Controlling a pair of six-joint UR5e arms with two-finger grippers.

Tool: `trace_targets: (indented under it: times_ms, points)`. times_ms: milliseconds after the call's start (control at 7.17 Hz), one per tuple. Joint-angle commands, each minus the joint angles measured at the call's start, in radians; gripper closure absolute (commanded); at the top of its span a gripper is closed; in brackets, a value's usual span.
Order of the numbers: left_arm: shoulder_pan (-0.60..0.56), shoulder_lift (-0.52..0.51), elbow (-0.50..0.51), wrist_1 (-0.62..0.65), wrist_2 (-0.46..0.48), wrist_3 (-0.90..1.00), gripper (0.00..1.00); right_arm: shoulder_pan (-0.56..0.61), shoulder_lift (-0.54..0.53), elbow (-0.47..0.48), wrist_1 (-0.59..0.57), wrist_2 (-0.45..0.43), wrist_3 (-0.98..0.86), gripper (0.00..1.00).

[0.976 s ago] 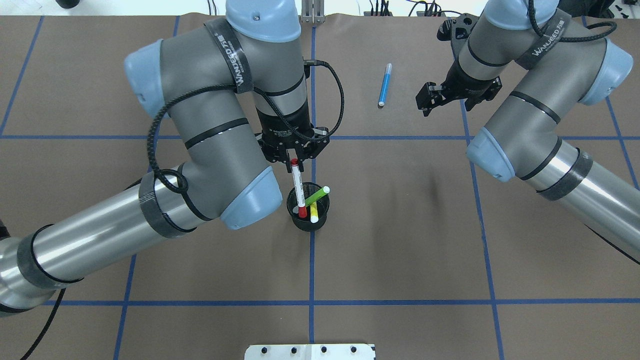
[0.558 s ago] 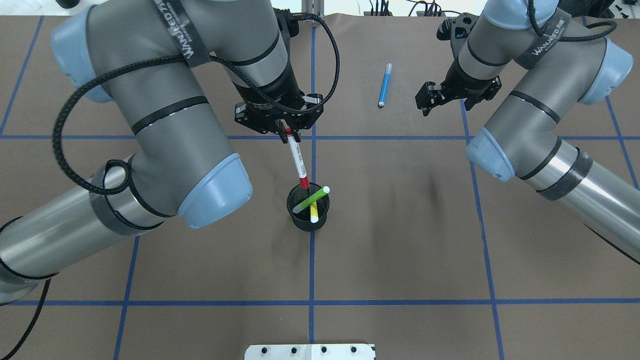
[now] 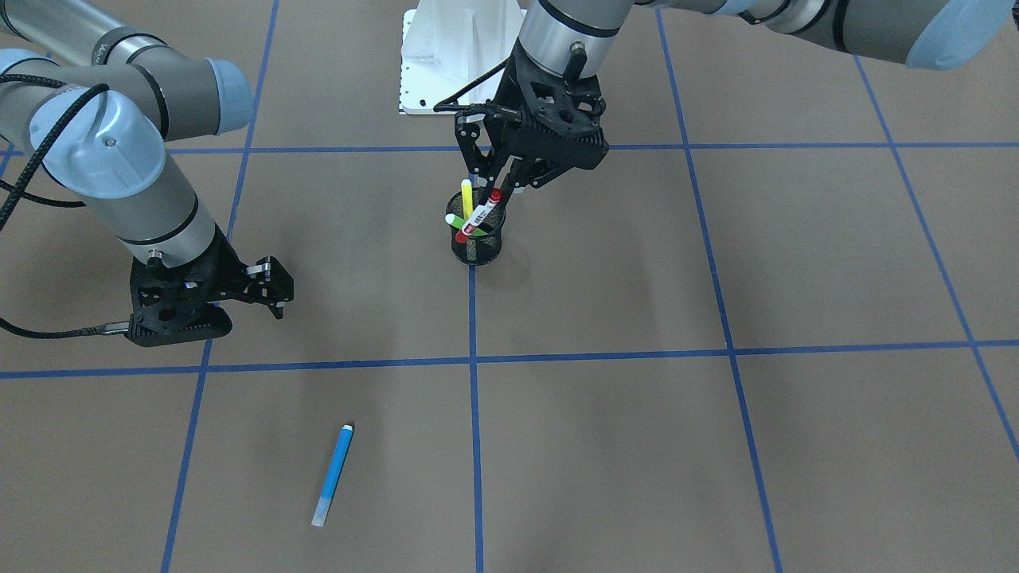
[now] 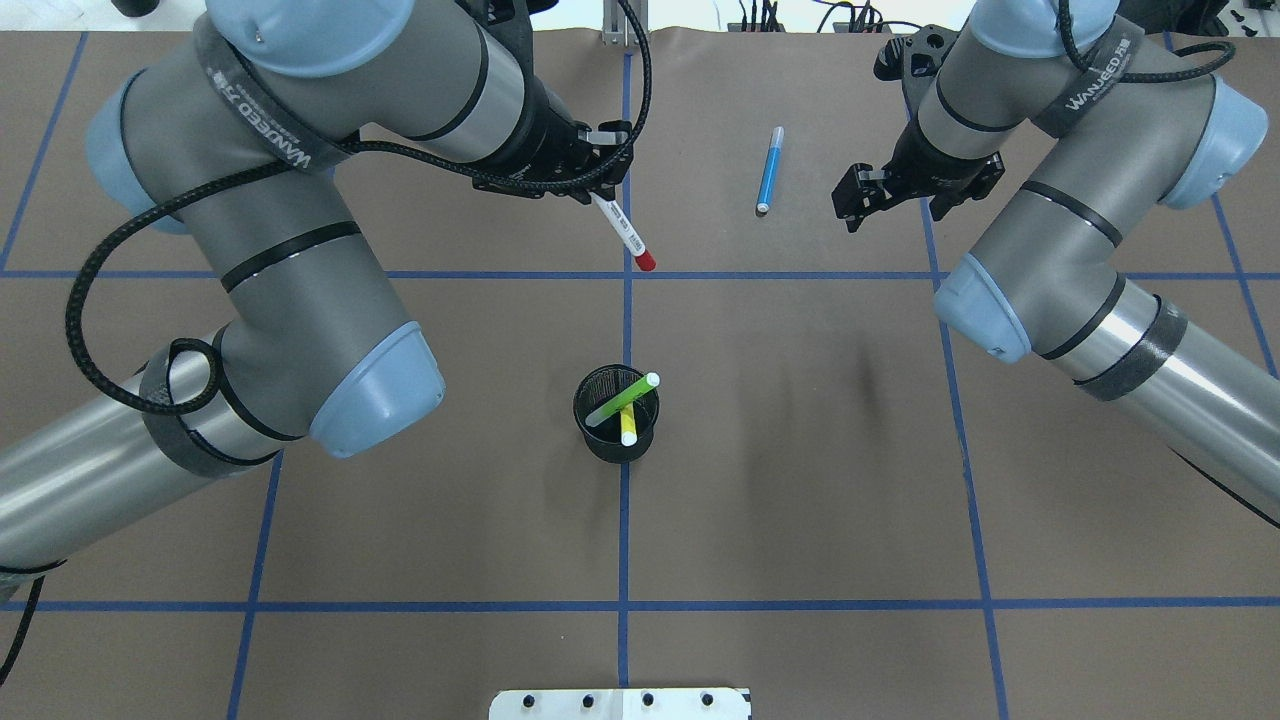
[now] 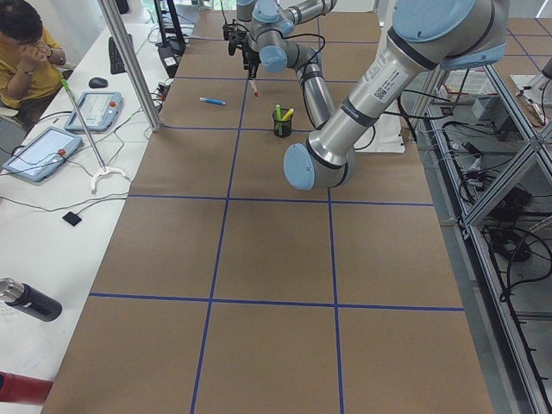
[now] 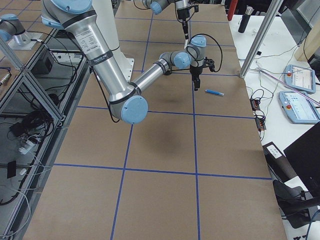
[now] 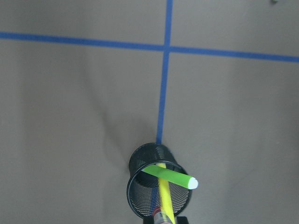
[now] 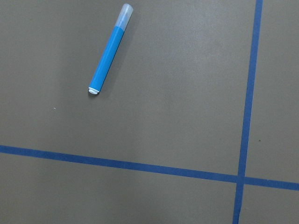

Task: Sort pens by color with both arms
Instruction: 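Lift the red-capped marker out of the cup with the left gripper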

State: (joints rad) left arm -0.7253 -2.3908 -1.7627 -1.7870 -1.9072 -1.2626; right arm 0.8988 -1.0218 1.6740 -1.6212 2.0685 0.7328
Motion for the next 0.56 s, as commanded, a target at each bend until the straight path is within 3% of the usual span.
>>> trace_targets:
  times_ms: [0, 418]
  points:
    - [0.004, 0.002, 0.174, -0.356, 0.187, -0.092, 1.0, 0.014, -0.027, 0.019, 0.0, 0.034, -0.047, 0.01]
    - [0.018, -0.089, 0.482, -0.641, 0.403, -0.096, 1.0, 0.063, -0.092, 0.064, 0.0, 0.099, -0.128, 0.0]
